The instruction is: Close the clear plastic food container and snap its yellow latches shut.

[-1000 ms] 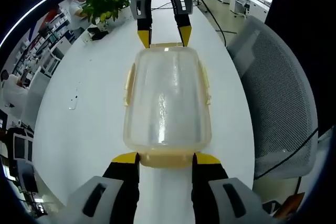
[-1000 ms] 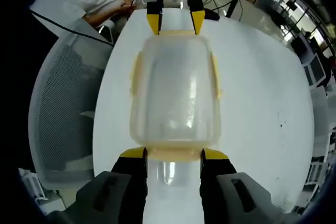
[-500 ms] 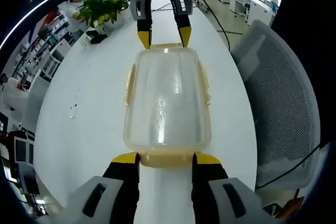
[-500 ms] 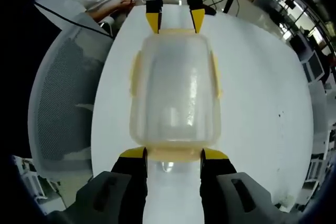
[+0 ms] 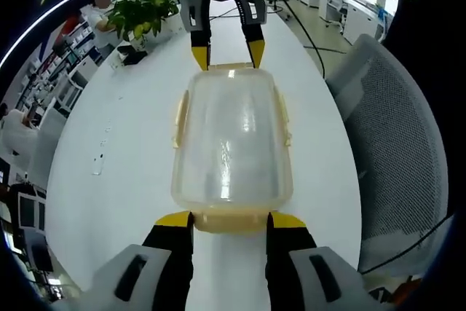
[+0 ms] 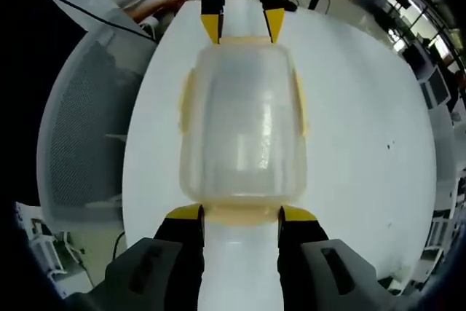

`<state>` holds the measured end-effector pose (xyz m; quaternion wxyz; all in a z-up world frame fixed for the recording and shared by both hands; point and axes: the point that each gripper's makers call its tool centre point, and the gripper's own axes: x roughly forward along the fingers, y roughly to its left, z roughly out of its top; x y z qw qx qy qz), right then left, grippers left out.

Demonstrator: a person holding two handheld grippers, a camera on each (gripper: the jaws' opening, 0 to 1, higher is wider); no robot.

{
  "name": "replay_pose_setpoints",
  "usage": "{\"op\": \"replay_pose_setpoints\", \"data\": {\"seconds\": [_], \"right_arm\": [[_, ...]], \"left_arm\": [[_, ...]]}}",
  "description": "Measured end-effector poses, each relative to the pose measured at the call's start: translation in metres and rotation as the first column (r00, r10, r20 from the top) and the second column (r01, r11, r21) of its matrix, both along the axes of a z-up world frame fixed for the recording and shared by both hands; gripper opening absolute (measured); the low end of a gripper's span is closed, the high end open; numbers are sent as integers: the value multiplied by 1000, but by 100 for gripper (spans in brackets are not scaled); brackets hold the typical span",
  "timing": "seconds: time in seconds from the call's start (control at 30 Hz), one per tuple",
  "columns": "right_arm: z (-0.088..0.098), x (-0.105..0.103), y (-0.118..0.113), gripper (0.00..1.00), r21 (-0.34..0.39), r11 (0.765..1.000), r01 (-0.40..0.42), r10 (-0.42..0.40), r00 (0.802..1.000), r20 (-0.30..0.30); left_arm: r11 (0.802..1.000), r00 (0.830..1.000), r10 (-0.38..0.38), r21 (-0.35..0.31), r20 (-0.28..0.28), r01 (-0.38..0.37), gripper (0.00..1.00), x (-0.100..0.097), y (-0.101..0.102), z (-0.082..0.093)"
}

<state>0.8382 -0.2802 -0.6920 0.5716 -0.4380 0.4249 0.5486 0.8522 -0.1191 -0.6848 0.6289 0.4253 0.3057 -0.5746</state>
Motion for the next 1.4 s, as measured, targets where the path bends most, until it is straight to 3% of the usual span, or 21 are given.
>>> {"op": "replay_pose_setpoints", "data": {"seconds": [0.53,1.4], "right_arm": [[-9,2,-27,36,-29,1000,3,-3,1000,-9],[-31,11,-55,36,-73,997,1,-3,999,-32]], "left_arm": [[1000,1000,-7,-20,-9,7,32,4,-28,-9],[1000,1000,-8,-23,-27,8,33,12,-54,-29]]}}
